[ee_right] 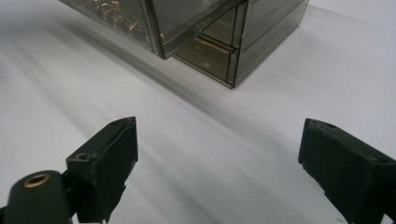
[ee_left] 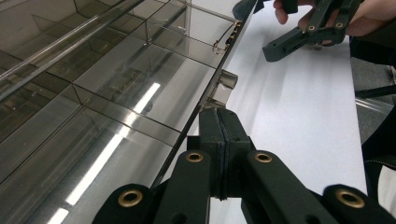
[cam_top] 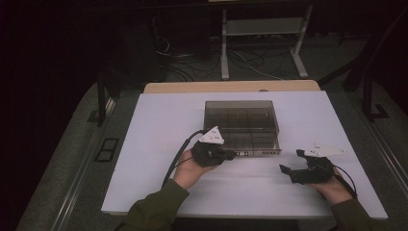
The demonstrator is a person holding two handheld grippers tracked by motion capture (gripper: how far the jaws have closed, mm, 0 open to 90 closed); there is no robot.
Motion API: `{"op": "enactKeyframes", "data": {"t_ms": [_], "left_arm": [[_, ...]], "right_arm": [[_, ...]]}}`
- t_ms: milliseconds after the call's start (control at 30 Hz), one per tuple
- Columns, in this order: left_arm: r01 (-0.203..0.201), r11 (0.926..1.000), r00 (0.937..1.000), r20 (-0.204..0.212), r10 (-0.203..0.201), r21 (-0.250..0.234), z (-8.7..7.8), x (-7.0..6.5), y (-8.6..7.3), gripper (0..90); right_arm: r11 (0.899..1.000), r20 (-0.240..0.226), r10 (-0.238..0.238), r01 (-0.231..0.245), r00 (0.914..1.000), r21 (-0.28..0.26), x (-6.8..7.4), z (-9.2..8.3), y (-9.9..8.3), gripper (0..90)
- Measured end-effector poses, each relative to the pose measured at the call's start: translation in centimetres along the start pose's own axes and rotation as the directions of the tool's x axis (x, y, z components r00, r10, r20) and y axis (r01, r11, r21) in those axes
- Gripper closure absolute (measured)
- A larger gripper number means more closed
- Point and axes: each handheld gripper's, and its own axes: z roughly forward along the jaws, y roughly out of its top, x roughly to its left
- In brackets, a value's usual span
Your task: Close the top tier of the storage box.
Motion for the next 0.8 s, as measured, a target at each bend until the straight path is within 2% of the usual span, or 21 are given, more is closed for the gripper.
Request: {"op": "enactKeyframes", "data": {"t_ms": [633,667,800], "left_arm": [[-0.002,1.0000,0.9997,-0.023,0.002,-0.002,0.2,1.0,0.2,89.2],[0.010,0.9999,0.9997,-0.024,-0.010,-0.014,0.3,0.9,0.2,89.3],[0.012,0.9998,0.9996,-0.024,-0.012,-0.015,0.3,1.1,0.3,89.2]], "right_arm": [[1.000,0.000,-0.002,0.002,1.0000,0.002,0.0,0.0,0.0,11.3],[1.000,0.000,-0.002,0.002,1.0000,0.002,0.0,0.0,0.0,11.3],[1.000,0.000,-0.001,0.001,1.0000,0.003,0.0,0.0,0.0,11.3]]}}
